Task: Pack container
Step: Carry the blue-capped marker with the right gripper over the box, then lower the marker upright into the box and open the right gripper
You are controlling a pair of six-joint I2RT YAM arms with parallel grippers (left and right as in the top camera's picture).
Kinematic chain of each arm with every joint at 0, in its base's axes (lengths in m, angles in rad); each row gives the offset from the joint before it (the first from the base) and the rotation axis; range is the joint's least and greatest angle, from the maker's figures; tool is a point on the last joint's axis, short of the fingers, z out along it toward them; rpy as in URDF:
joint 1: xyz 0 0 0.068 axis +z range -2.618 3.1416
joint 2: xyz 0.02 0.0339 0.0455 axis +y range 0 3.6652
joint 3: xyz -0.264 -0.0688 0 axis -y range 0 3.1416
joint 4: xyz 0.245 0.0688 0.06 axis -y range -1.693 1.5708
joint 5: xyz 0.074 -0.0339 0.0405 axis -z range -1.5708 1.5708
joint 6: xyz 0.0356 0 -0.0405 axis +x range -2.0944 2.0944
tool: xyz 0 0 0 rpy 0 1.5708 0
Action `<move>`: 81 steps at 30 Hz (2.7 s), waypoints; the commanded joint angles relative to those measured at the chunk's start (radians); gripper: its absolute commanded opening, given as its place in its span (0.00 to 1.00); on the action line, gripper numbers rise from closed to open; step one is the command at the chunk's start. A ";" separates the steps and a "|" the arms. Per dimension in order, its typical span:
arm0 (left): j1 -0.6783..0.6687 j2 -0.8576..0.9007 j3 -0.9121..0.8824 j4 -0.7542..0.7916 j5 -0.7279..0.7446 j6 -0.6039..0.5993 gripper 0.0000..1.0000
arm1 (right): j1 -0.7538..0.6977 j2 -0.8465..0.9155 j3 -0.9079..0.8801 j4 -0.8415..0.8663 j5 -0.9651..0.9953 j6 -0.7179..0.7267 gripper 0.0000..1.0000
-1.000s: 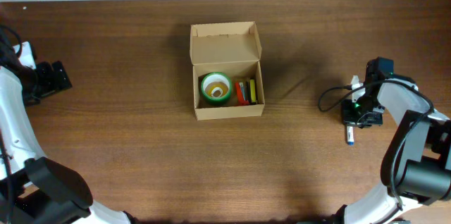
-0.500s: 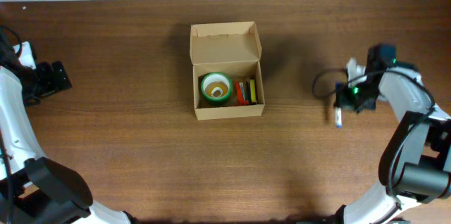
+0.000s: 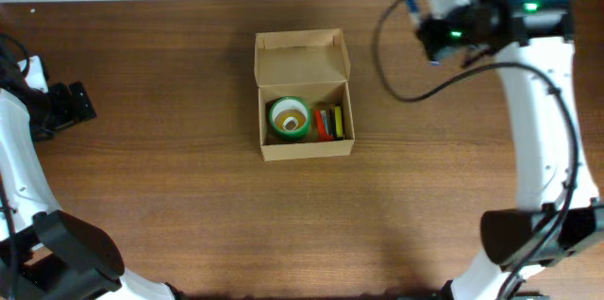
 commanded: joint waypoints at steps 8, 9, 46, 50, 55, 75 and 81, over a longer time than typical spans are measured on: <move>0.007 0.009 -0.003 0.002 0.008 0.020 1.00 | 0.348 0.055 0.029 -0.076 0.084 -0.489 0.04; 0.007 0.009 -0.003 0.002 0.008 0.019 1.00 | 0.362 0.072 0.029 -0.076 0.084 -0.491 0.03; 0.007 0.009 -0.003 0.002 0.008 0.020 1.00 | 0.478 0.446 -0.004 -0.155 0.038 -0.524 0.04; 0.007 0.009 -0.003 0.002 0.008 0.020 1.00 | 0.475 0.453 -0.051 -0.139 0.038 -0.524 0.04; 0.007 0.009 -0.003 0.002 0.008 0.020 1.00 | 0.471 0.454 -0.140 -0.112 0.037 -0.523 0.03; 0.007 0.009 -0.003 0.002 0.008 0.019 1.00 | 0.470 0.454 -0.143 -0.101 0.019 -0.467 0.31; 0.007 0.009 -0.003 0.002 0.007 0.019 1.00 | 0.468 0.454 -0.143 -0.090 0.027 -0.466 0.34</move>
